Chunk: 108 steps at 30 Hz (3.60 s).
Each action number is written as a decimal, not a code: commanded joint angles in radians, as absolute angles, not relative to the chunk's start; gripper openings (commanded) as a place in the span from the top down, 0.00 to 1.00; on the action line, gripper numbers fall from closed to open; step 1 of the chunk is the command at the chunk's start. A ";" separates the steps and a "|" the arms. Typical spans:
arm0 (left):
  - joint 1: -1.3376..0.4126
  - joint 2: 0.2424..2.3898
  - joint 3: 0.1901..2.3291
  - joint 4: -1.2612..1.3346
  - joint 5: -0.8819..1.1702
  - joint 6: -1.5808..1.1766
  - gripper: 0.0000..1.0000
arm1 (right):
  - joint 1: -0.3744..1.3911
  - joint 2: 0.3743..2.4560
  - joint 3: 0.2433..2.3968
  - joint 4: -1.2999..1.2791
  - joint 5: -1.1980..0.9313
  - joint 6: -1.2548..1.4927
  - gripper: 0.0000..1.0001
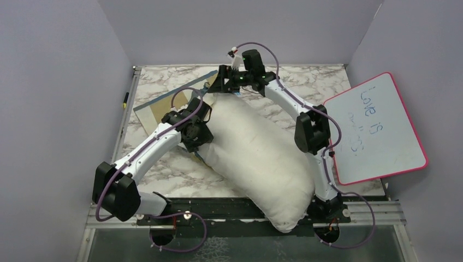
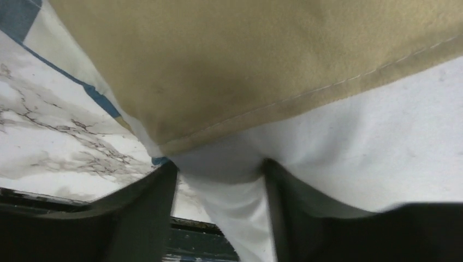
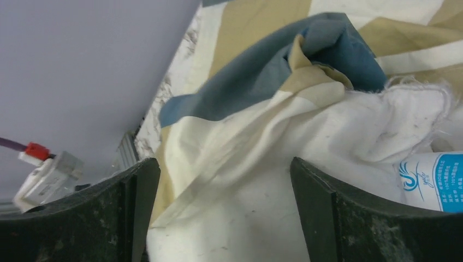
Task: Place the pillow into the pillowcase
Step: Stuff the pillow into the pillowcase.
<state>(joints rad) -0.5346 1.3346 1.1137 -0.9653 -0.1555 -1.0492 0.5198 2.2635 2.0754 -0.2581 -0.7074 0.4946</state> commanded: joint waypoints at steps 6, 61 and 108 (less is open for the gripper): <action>-0.404 1.503 1.171 -0.791 -0.284 -0.818 1.00 | 0.494 2.352 2.190 -0.379 -0.587 0.504 0.76; -0.747 1.991 1.889 -1.012 -0.565 -0.329 1.00 | 0.049 1.919 1.435 0.260 -0.776 0.272 0.32; -0.479 1.575 1.414 -0.644 -0.357 -0.227 1.00 | 0.329 2.491 1.886 0.635 -0.714 0.200 1.00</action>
<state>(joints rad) -0.5293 1.5372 1.3830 -0.6003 -0.2146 -0.1089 0.3473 2.6038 1.9854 0.7242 -0.8223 0.1745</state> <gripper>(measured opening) 0.066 0.017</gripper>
